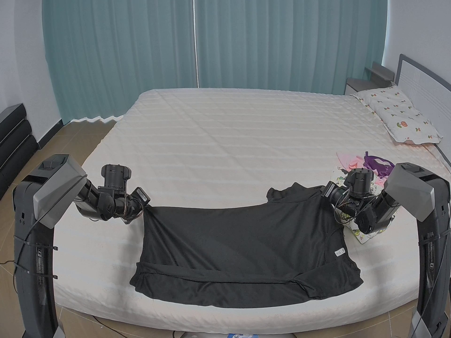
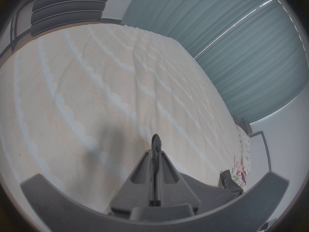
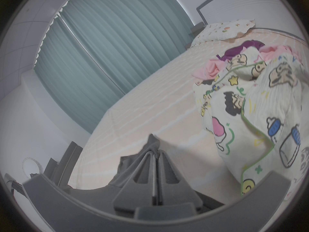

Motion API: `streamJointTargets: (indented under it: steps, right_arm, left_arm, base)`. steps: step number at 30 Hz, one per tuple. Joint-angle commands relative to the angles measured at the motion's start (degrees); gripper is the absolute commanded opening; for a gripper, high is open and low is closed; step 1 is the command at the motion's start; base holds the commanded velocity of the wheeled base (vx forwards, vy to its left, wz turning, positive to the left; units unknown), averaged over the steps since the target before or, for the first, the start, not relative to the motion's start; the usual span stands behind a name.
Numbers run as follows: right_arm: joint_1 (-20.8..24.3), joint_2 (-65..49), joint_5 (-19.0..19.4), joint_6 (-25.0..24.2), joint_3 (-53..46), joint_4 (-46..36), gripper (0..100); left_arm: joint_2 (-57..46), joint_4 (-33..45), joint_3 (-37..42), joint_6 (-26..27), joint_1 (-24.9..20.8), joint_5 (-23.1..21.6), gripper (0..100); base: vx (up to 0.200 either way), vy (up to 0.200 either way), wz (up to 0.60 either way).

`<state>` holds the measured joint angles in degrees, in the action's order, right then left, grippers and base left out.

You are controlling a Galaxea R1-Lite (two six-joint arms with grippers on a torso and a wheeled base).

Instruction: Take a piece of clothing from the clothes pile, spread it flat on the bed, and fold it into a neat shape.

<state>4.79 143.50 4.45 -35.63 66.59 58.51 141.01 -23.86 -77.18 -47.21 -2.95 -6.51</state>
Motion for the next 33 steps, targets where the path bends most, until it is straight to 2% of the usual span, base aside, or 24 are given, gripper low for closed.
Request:
streamJointTargets:
  steps: [1,5,12,14,17,22,33]
  right_arm:
    - [-0.48,-1.73,-0.32,-0.14,-2.86,1.95,0]
    - [-0.48,-2.34,-0.23,-0.14,-5.94,4.41,0]
    - [-0.48,-2.08,-0.41,-0.31,-7.08,6.52,0]
    - [-0.31,-1.64,-0.49,-0.58,-7.17,6.79,0]
    - [-0.13,-1.82,-0.93,-0.84,-8.14,6.88,0]
    - [-0.22,-3.4,-1.11,-2.25,-11.3,10.3,0]
    - [-0.57,-7.97,0.47,-2.34,-27.65,20.67,0]
  left_arm:
    - [-1.61,-1.19,1.77,-0.07,-0.04,-1.05,0]
    - [-2.49,-4.44,4.05,-0.33,0.31,-3.25,0]
    - [-2.49,-12.27,8.71,-0.07,0.49,-3.33,0]
    - [-2.41,-17.45,11.44,-0.16,1.37,-3.42,0]
    - [-2.49,-20.7,14.25,0.19,1.63,-3.6,0]
    - [-3.11,-20.79,16.62,1.86,1.37,-3.77,0]
    - [-11.19,-20.97,24.71,2.21,1.02,-5.97,0]
  base:
    - [0.0,0.0,0.0]
    - [0.0,0.0,0.0]
    - [0.0,0.0,0.0]
    - [0.0,0.0,0.0]
    - [0.0,0.0,0.0]
    - [0.0,0.0,0.0]
    - [0.0,0.0,0.0]
